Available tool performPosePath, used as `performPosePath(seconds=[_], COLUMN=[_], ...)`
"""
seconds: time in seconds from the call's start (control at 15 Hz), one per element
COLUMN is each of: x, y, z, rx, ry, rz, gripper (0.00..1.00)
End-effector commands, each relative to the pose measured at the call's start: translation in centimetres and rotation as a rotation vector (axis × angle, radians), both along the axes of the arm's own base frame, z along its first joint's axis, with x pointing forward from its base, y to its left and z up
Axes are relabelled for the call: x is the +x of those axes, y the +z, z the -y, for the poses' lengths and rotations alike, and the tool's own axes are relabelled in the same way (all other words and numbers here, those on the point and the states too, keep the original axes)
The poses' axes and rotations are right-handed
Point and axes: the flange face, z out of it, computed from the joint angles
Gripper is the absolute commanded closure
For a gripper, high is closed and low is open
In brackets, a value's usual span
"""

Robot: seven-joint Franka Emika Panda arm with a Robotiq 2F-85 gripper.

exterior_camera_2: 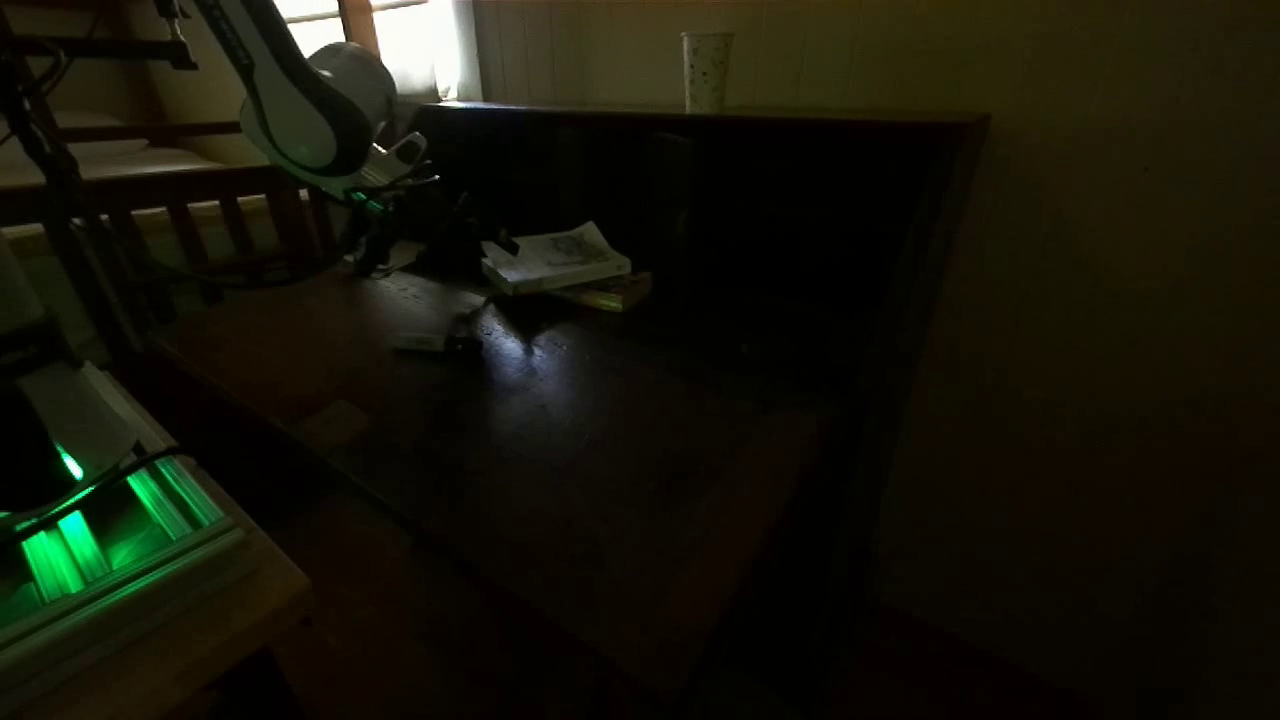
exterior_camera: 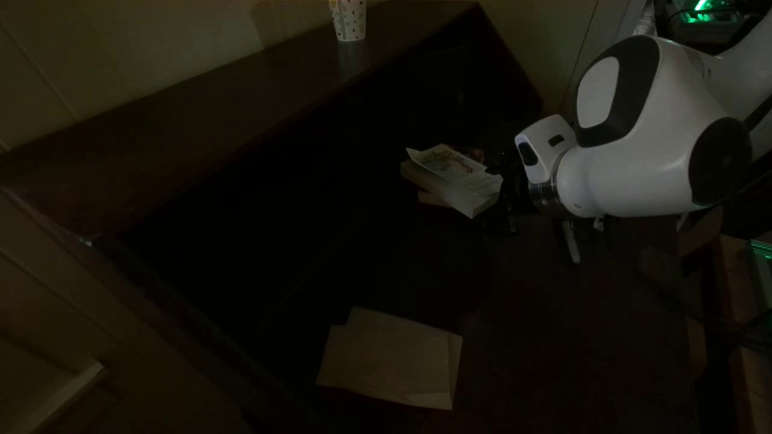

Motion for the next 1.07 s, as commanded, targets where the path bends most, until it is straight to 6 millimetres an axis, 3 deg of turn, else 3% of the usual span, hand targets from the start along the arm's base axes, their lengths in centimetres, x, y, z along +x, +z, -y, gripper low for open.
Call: performPosePath(seconds=[0.0, 0.33, 0.8, 1.0], x=[1.0, 2.5, 3.9, 4.1], y=[-0.4, -1.3, -1.2, -1.8], z=[-0.7, -1.3, -4.0, -4.0], rx=[-0.051, -0.129, -0.236, -0.287], ry=[-0.006, -0.003, 0.056, 0.046], rz=[-0.051, -0.138, -0.144, -0.163], gripper=[0.00, 0.00, 0.00, 0.00])
